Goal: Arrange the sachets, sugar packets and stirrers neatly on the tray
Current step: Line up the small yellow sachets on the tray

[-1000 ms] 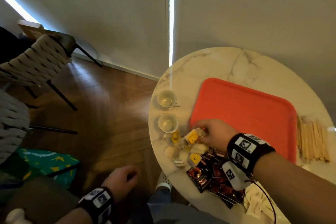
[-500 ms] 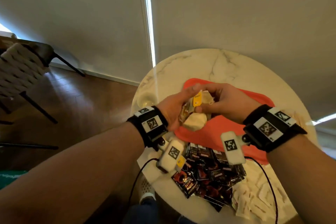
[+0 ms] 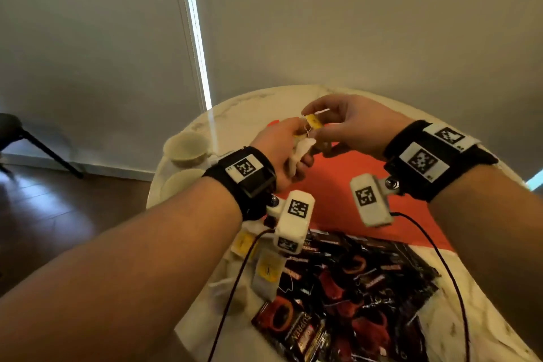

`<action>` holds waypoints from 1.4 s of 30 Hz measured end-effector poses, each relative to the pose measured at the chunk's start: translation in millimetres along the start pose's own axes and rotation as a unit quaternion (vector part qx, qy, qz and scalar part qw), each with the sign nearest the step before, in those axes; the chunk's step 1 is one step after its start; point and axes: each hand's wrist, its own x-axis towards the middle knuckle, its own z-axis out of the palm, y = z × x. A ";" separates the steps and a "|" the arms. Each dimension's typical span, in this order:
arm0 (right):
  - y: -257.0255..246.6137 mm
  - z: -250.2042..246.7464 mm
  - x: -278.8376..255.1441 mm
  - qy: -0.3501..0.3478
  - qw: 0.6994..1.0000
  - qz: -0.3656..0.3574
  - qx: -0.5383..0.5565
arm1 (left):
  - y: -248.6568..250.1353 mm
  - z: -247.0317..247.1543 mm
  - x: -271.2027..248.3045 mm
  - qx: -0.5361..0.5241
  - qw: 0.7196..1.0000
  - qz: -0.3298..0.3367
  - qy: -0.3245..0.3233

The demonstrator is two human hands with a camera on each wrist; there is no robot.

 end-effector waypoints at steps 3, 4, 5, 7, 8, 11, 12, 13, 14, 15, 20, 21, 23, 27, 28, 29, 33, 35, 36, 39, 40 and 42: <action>8.5 11.4 -22.4 0.079 0.994 -0.021 0.075 | -12.6 0.9 -15.5 0.000 0.999 0.036 -0.014; 9.1 15.5 -30.2 0.103 0.990 -0.024 0.094 | -15.8 1.7 -20.7 -0.002 0.999 0.046 -0.017; 8.3 19.5 -38.7 0.119 0.987 -0.022 0.108 | -18.4 2.7 -26.7 -0.005 0.999 0.044 -0.016; 5.2 23.5 -52.7 0.131 0.984 -0.009 0.118 | -19.0 9.2 -40.0 0.009 0.999 0.039 -0.014; 3.5 23.9 -56.6 0.131 0.984 -0.001 0.121 | -17.9 11.8 -42.6 0.023 0.999 0.044 -0.011; -2.0 14.3 -61.4 0.138 0.981 0.002 0.138 | -8.4 21.9 -45.6 0.061 0.995 0.083 0.001; 0.7 10.1 -58.8 0.137 0.980 0.004 0.145 | -6.5 24.7 -41.4 0.067 0.994 0.089 0.004; 4.7 5.5 -52.7 0.132 0.979 0.010 0.153 | -3.7 26.9 -33.6 0.073 0.993 0.090 0.005; 9.7 1.9 -44.4 0.122 0.979 0.018 0.164 | -0.8 28.6 -22.0 0.082 0.993 0.090 0.008; 15.4 -1.3 -33.4 0.109 0.978 0.027 0.176 | 2.4 29.5 -9.1 0.095 0.992 0.084 0.015; 28.9 -23.2 31.1 0.127 0.966 0.067 0.216 | 39.5 24.2 57.4 0.128 0.985 0.076 0.087; 29.0 -28.4 38.5 0.138 0.960 0.073 0.233 | 48.0 24.0 65.2 0.140 0.981 0.090 0.096; 26.1 -36.7 43.3 0.143 0.954 0.083 0.249 | 63.0 23.3 69.0 0.129 0.983 0.089 0.100; 14.7 -42.1 24.0 0.151 0.953 0.063 0.257 | 72.4 19.8 47.9 0.062 0.991 0.061 0.104; 11.9 -42.3 16.4 0.161 0.950 0.045 0.263 | 71.2 18.0 42.5 0.056 0.991 0.070 0.104; 9.0 -43.0 8.8 0.174 0.946 0.018 0.272 | 69.6 18.3 36.2 0.052 0.990 0.085 0.099; 9.6 -34.9 -13.3 0.180 0.933 -0.076 0.303 | 46.5 21.0 17.4 0.045 0.988 0.122 0.084; 12.5 -27.2 -18.3 0.174 0.930 -0.076 0.315 | 31.2 26.6 7.4 0.032 0.991 0.119 0.052; 13.4 -23.8 -20.8 0.167 0.929 -0.078 0.319 | 24.2 29.1 2.6 0.029 0.991 0.124 0.035; 9.3 -18.8 -26.3 0.162 0.935 -0.095 0.302 | 11.4 36.0 -9.4 0.043 0.986 0.163 0.000; 6.5 -18.5 -26.3 0.162 0.936 -0.099 0.295 | 10.3 36.4 -10.2 0.049 0.983 0.179 -0.001; -0.5 -17.9 -24.7 0.152 0.939 -0.103 0.290 | 12.3 34.7 -11.0 0.051 0.979 0.198 0.022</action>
